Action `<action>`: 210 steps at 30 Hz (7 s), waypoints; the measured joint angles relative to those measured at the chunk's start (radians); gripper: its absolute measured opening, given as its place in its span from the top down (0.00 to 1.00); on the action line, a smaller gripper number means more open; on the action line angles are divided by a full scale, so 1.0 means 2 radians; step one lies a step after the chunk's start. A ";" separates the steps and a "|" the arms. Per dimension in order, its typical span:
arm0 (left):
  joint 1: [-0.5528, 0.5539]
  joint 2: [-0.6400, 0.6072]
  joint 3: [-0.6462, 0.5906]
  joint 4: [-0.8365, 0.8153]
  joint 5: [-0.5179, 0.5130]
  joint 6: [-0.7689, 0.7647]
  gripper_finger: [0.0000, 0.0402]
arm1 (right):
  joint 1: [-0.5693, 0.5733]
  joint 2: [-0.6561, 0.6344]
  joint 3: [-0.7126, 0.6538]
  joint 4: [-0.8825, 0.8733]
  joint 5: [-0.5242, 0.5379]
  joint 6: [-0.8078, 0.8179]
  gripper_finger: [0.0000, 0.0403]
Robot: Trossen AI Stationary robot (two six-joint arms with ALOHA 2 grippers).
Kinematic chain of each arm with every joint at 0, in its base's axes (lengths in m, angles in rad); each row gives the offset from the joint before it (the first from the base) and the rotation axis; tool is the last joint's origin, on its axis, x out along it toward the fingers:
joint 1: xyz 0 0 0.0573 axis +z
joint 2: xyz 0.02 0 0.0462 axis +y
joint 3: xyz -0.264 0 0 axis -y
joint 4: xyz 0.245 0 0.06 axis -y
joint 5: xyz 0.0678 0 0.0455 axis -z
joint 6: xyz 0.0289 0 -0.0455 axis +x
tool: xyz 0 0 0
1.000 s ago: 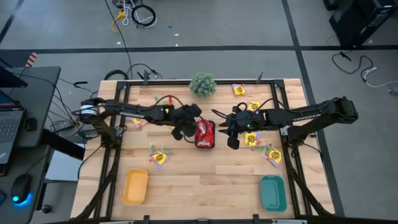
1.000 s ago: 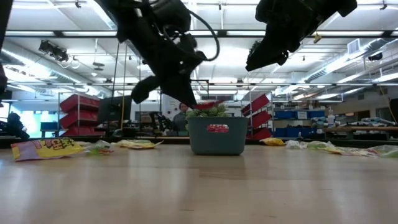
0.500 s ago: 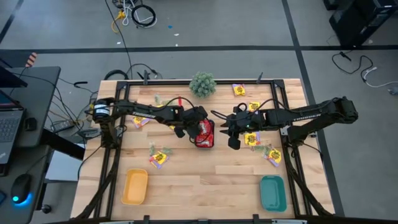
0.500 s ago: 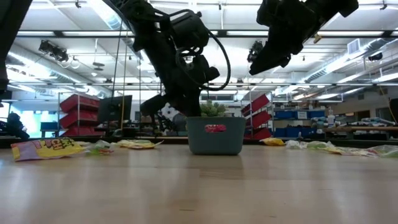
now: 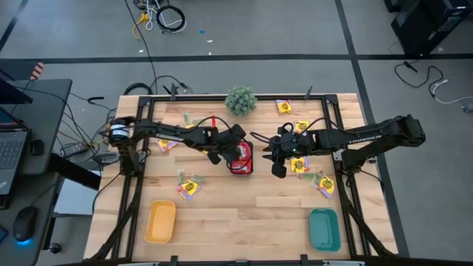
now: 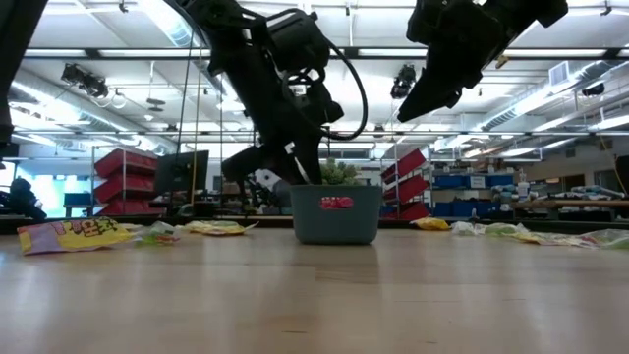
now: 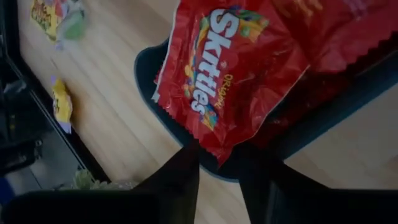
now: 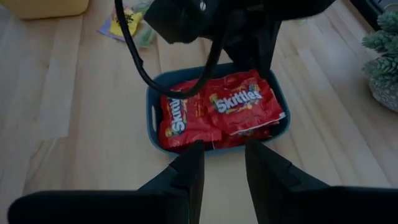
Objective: Sort candy
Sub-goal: Put the red candy pack into the blue bin, then move the green bin to the right side of the blue bin, then put the green gummy into the green bin
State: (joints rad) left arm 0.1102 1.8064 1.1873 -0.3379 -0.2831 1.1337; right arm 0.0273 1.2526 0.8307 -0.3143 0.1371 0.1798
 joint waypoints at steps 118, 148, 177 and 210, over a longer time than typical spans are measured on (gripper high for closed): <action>0.017 -0.310 -0.377 0.452 0.058 -0.498 1.00 | 0.030 0.117 0.072 -0.139 -0.042 0.101 0.85; 0.017 -0.310 -0.376 0.427 0.058 -0.500 1.00 | -0.031 0.137 0.063 -0.183 -0.129 -0.050 0.79; 0.017 -0.310 -0.376 0.415 0.057 -0.491 1.00 | -0.099 0.183 0.096 -0.159 -0.069 -0.155 0.99; 0.017 -0.310 -0.376 0.415 0.057 -0.491 1.00 | -0.151 0.166 0.155 -0.183 -0.061 -0.203 0.60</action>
State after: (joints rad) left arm 0.1440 1.1854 0.4355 0.4913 -0.1696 0.1520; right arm -0.2756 1.5854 1.1404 -0.6805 0.0152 -0.2252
